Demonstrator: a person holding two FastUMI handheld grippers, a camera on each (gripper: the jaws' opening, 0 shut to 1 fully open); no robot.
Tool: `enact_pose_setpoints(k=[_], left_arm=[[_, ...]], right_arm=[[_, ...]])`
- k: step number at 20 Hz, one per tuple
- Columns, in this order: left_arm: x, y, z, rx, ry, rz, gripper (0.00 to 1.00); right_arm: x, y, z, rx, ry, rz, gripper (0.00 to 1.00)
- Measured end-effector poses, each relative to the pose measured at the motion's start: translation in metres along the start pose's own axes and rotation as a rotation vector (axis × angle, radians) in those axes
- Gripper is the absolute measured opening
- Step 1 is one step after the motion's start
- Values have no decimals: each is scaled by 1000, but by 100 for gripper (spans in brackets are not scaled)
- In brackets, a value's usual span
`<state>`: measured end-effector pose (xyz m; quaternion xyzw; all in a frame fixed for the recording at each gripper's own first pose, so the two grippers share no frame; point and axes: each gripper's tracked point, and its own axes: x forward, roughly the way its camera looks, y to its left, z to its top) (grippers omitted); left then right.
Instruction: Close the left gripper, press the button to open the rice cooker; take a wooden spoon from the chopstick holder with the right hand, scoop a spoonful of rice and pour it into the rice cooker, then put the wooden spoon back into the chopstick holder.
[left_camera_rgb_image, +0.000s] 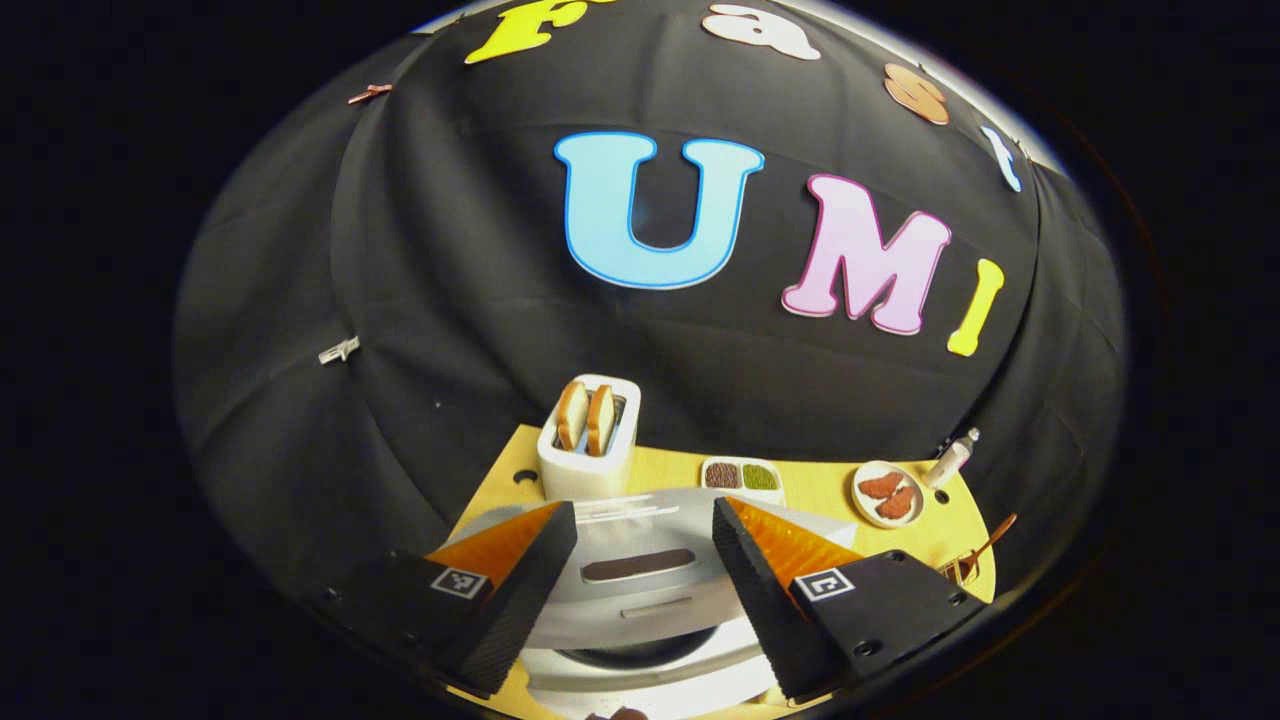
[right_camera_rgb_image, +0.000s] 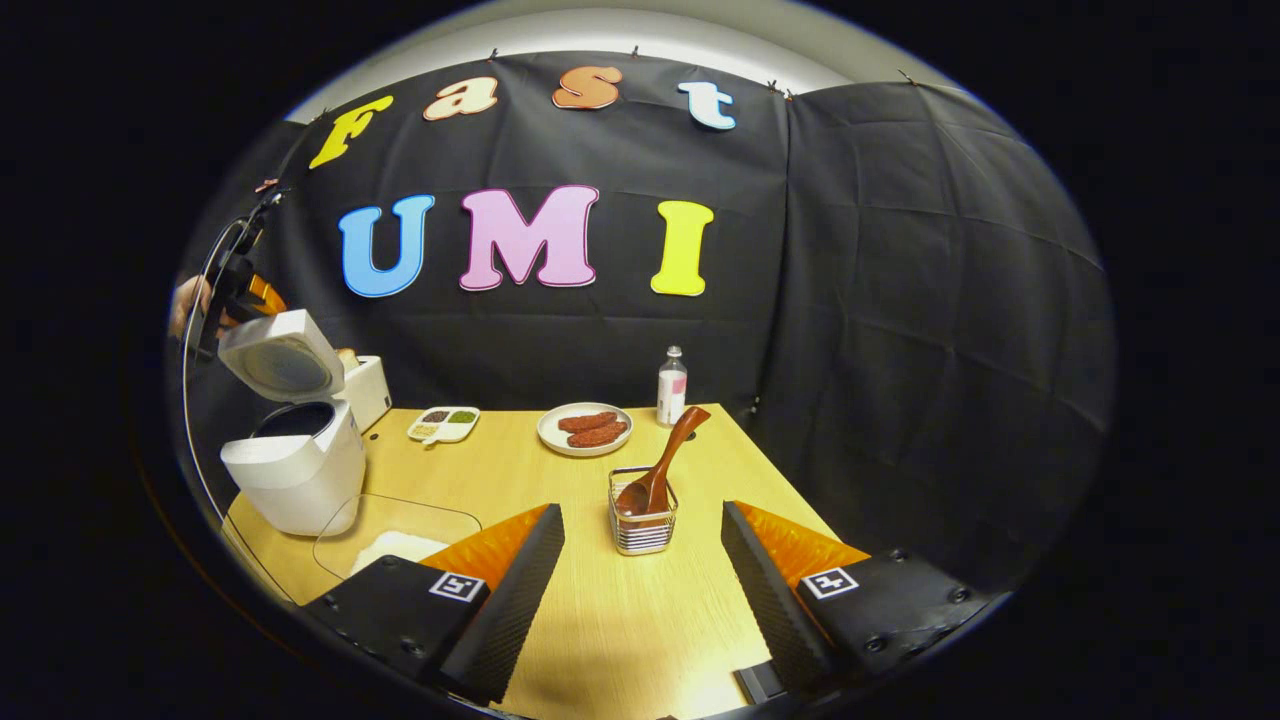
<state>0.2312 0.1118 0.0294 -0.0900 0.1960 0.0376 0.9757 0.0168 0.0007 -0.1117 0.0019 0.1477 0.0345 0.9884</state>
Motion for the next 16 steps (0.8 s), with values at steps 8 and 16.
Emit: enact_pose_setpoints(k=[8, 16], left_arm=[[-6, -13, -99, 10, 28, 62, 97], [10, -16, -161, 98, 33, 110, 98]], right_arm=[[1, -13, -14, 19, 24, 45, 99], [-2, -10, -23, 15, 49, 75, 99]])
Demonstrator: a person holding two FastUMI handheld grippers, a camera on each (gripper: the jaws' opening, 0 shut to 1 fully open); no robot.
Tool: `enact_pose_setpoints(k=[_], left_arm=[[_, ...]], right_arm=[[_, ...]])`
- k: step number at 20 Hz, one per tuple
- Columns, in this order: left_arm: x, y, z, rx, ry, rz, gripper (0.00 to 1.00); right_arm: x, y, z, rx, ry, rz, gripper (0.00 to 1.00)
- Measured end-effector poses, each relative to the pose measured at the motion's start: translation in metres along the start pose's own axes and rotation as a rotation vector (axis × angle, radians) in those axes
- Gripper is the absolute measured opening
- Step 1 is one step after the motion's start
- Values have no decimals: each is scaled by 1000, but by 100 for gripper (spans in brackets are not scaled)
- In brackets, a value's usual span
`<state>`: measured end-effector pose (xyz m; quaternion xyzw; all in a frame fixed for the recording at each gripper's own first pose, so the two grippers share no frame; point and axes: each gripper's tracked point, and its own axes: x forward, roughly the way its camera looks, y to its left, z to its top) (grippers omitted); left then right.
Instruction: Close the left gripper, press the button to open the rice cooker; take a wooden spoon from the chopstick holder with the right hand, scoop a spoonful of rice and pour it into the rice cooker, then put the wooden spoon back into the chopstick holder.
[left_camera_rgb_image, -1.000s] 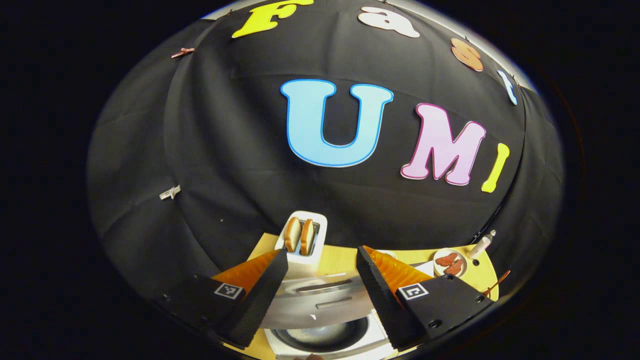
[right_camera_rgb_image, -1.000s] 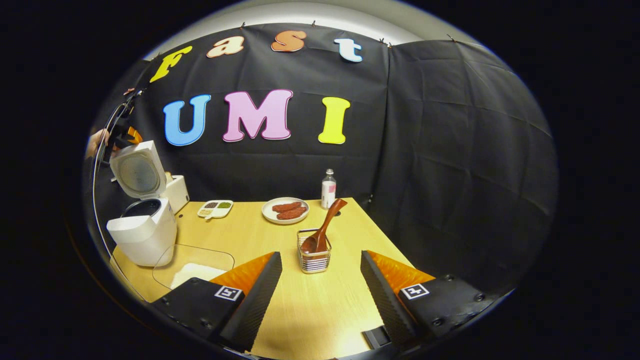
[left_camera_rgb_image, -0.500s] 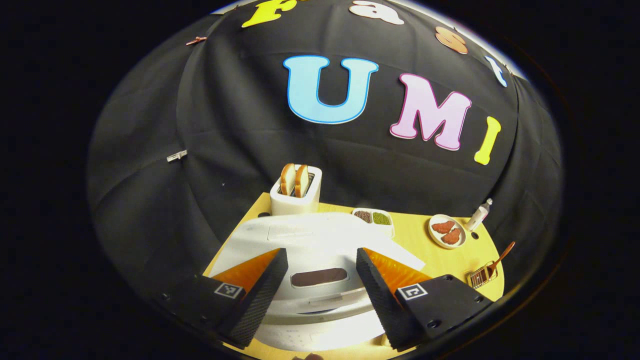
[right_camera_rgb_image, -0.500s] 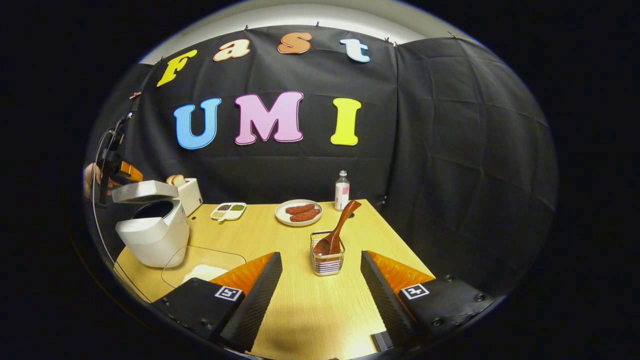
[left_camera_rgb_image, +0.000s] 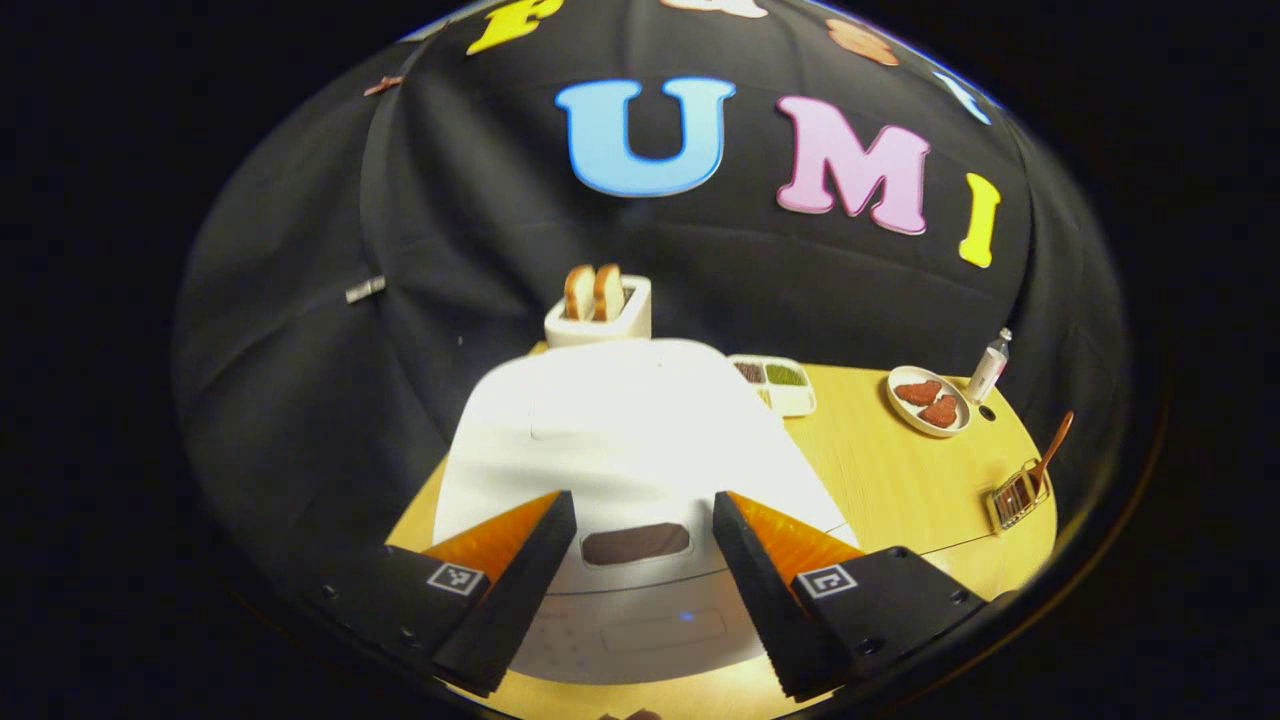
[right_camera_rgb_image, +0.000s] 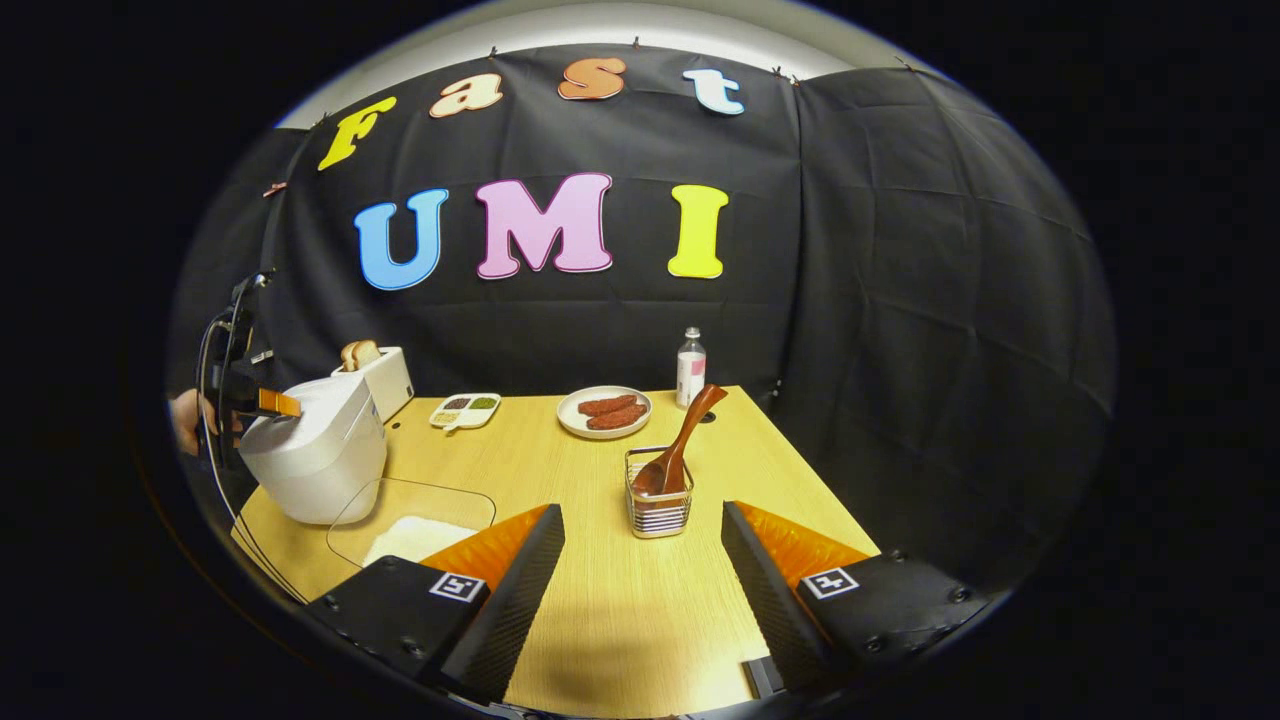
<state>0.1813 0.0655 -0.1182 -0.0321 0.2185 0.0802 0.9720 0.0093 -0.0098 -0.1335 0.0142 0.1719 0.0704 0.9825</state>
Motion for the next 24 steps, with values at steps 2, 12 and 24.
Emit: enact_pose_setpoints(k=[2, 12, 24], left_arm=[[-2, 0, 1, -21, -33, 0, 98], [-41, -5, 36, 109, -77, -66, 96], [-252, -24, 92, -31, -484, -101, 94]], right_arm=[[1, 0, 1, -7, -3, 3, 99], [3, 10, 25, 6, -35, 41, 99], [-30, 45, 163, 17, -271, 60, 98]])
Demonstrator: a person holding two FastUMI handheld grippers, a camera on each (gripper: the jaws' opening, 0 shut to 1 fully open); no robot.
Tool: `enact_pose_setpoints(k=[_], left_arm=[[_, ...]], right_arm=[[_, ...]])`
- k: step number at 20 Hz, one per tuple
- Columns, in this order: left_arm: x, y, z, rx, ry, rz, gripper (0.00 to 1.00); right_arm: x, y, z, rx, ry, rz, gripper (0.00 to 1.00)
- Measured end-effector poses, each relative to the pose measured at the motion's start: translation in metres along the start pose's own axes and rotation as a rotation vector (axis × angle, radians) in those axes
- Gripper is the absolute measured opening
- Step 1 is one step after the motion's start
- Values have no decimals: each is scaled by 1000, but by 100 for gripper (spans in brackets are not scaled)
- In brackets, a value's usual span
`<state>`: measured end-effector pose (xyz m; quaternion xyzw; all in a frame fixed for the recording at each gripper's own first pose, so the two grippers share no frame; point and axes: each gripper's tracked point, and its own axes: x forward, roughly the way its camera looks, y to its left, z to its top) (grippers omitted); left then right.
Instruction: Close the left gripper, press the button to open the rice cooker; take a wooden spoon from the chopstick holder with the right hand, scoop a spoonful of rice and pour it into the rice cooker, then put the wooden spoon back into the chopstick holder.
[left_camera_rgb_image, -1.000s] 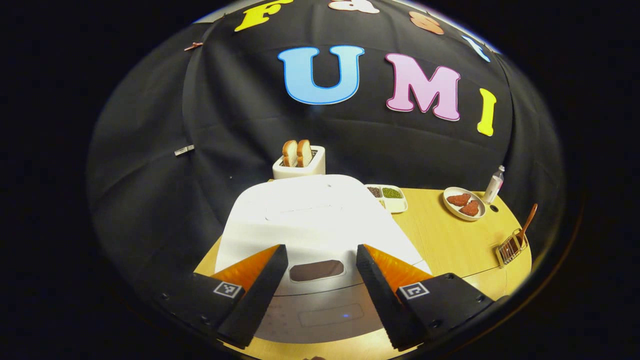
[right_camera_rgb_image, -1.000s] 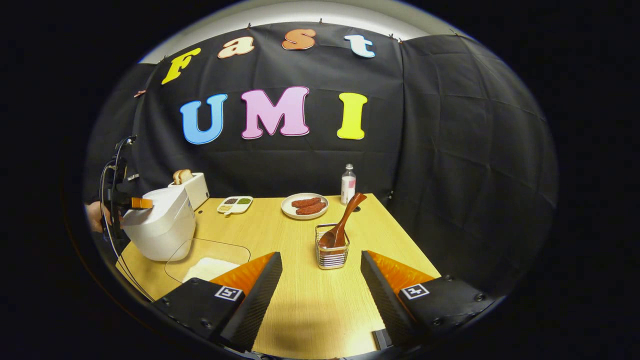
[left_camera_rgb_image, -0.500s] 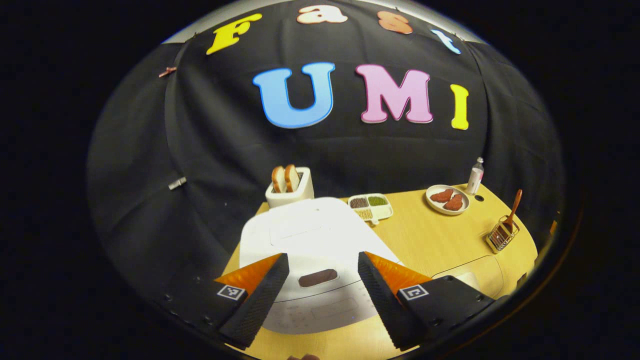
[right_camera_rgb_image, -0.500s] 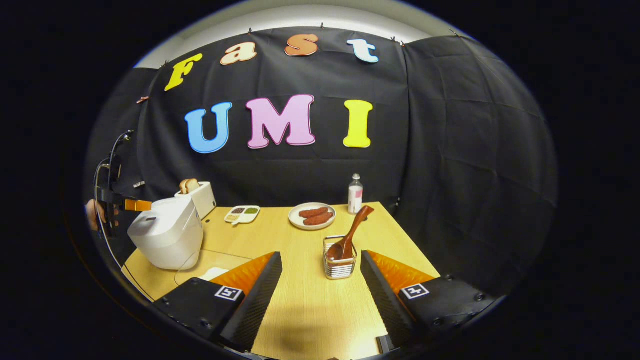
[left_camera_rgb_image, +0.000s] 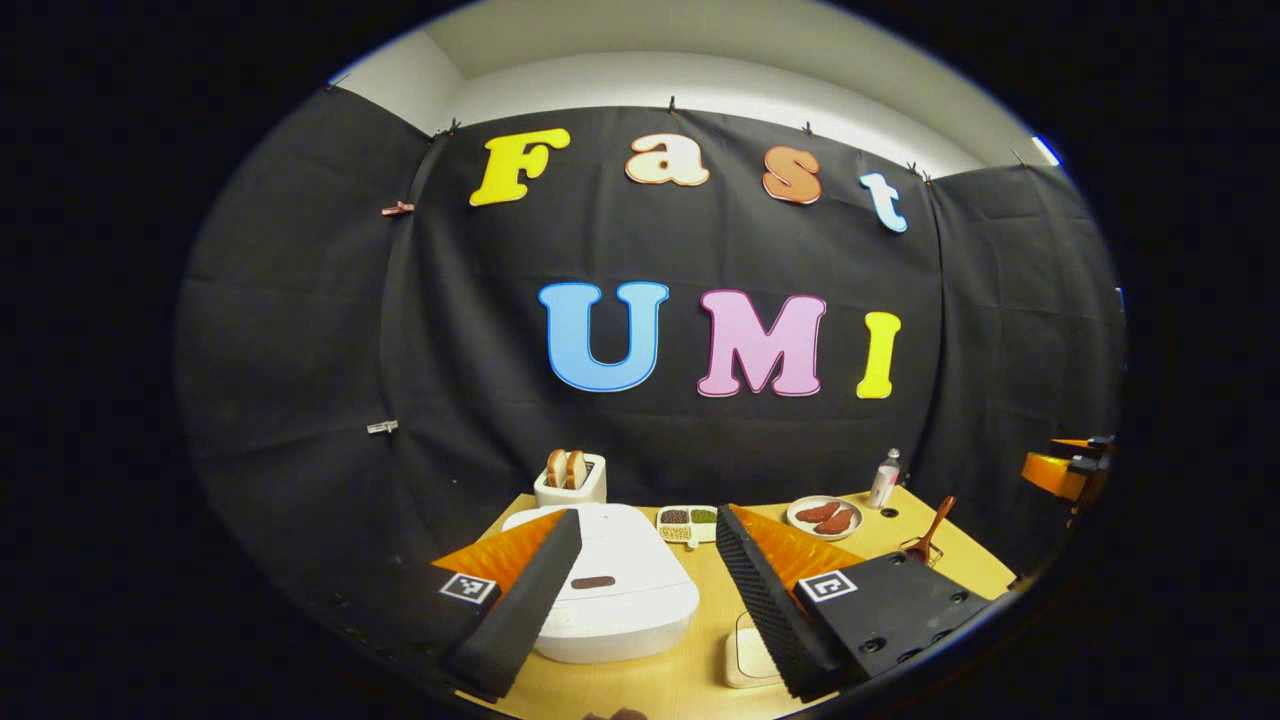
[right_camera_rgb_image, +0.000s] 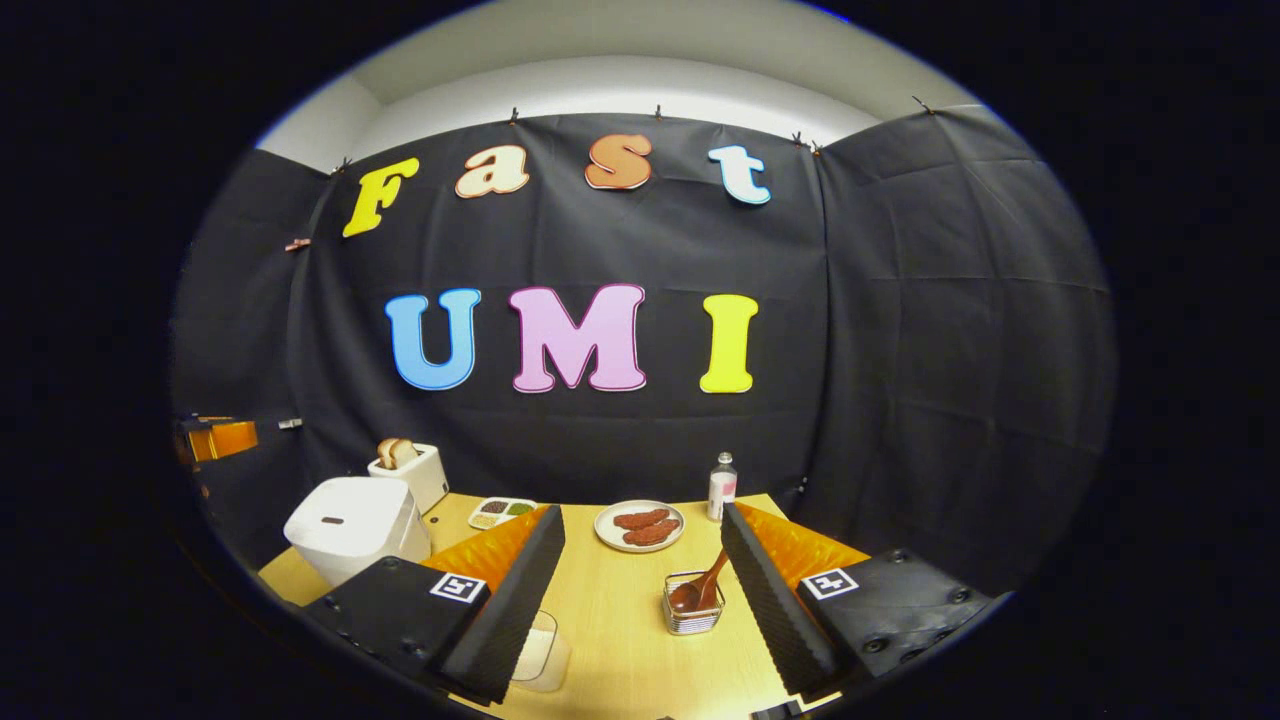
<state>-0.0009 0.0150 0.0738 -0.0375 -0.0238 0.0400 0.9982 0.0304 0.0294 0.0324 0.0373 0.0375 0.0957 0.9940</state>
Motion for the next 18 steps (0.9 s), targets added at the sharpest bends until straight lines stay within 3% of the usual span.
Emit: enact_pose_setpoints(k=[7, 14, 18], left_arm=[[-39, 7, -5, -19, -53, -53, 95], [-39, 12, -15, -48, -55, -58, 95], [-41, -1, -40, -73, 3, -97, 95]], right_arm=[[-44, 28, -22, 15, -5, -17, 98], [-49, 38, -26, 27, 13, -31, 98], [-49, 45, -31, 57, 36, -45, 98]])
